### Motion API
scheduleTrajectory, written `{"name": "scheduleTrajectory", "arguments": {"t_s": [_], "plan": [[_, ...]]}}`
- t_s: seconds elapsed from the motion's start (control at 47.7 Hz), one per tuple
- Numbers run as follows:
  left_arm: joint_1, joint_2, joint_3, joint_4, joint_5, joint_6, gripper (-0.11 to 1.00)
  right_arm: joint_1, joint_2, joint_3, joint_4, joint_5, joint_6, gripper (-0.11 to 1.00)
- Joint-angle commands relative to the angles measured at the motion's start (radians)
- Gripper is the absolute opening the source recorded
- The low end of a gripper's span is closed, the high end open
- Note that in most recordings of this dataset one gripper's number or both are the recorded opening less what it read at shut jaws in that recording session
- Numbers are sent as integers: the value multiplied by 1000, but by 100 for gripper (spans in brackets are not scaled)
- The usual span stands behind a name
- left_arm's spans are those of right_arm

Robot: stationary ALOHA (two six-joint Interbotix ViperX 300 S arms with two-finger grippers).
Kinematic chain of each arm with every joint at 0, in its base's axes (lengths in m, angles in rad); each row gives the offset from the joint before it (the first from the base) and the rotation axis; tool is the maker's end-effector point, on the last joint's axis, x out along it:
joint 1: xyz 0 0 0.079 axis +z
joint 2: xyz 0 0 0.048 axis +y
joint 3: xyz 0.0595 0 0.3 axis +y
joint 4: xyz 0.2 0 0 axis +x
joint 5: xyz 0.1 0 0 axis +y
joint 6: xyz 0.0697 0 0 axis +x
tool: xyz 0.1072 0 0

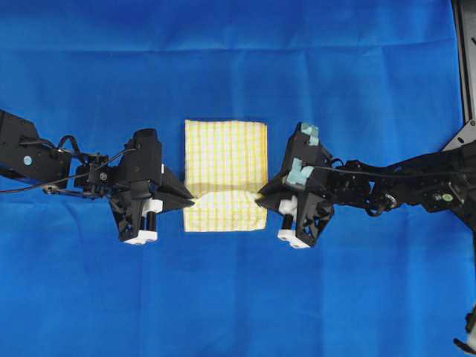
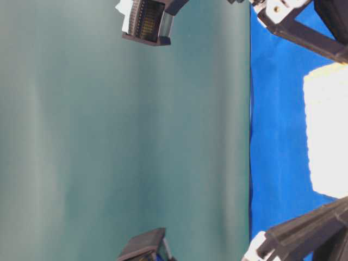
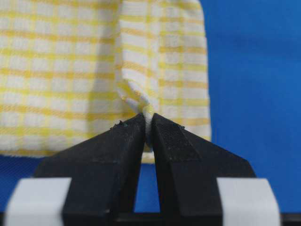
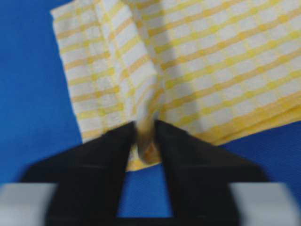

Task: Fold the yellow towel.

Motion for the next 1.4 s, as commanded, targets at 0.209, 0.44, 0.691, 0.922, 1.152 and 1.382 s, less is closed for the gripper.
{"name": "scheduleTrajectory", "arguments": {"t_s": [0.209, 0.44, 0.691, 0.922, 1.152, 1.382], "plan": [[-9, -155, 6, -2, 40, -3, 75, 12, -80, -6, 0, -2, -11, 76], [-9, -268, 44, -2, 120, 3, 65, 12, -259, 67, -12, -6, -44, 70], [9, -460, 143, 0, 124, 8, 65, 12, -528, 184, -17, -6, -184, 70], [31, -655, 253, 5, 120, 20, 65, 3, -742, 275, -17, 12, -295, 69], [32, -882, 347, 5, 127, 129, 64, -5, -914, 364, -15, 32, -388, 69], [46, -1060, 439, 2, 147, 163, 64, -5, -1060, 474, -17, 26, -419, 69]]}}
